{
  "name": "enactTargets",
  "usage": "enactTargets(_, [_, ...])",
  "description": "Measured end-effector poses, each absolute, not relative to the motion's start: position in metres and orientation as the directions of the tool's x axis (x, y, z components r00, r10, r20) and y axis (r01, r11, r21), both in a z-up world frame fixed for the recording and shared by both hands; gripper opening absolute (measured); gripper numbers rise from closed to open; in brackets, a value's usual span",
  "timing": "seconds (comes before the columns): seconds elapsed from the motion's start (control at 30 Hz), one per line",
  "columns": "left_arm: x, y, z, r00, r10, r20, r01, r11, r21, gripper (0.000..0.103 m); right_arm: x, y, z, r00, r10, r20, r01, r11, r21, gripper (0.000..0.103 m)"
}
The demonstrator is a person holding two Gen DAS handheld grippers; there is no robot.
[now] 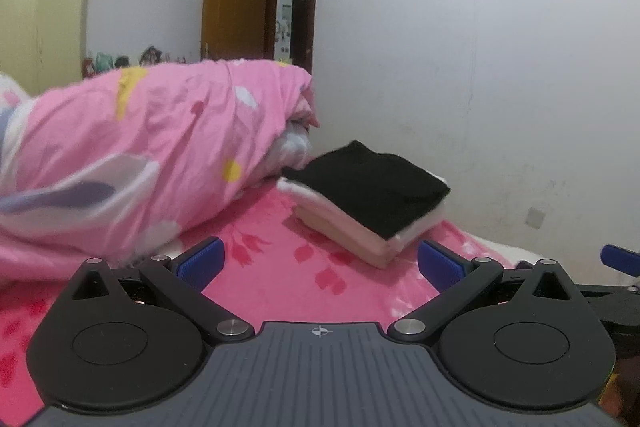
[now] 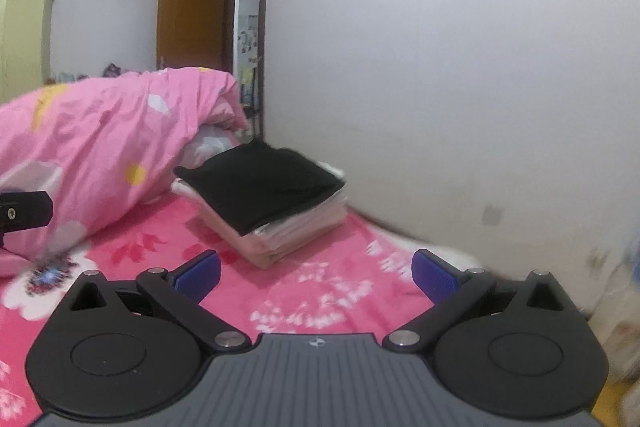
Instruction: Fold clothes
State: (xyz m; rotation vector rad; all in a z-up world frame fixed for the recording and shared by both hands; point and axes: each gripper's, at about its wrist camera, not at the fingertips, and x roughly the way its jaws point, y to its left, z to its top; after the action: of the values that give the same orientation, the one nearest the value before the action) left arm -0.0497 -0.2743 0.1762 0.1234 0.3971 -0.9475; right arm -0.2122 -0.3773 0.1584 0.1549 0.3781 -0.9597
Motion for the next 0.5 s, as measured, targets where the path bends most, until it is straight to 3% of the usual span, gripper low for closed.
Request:
enactTargets(0.3, [-0.056,-0.278,0.169,0.534,-0.754,-0.382,0.811,0.585,-0.022,0.103,-0.209,-0.363,0.165,0.469,-0.813,-0.345,0.828,0.540,-0.149,0.103])
enactTargets(0.5, [-0.056,-0.282,0.164,0.548,-0.735,-0.399,0.797,0.604,-0.019,0.103,-0.216,-0.369,0.163,0.481,-0.798,-0.363,0.831,0.547,-0.101,0.103])
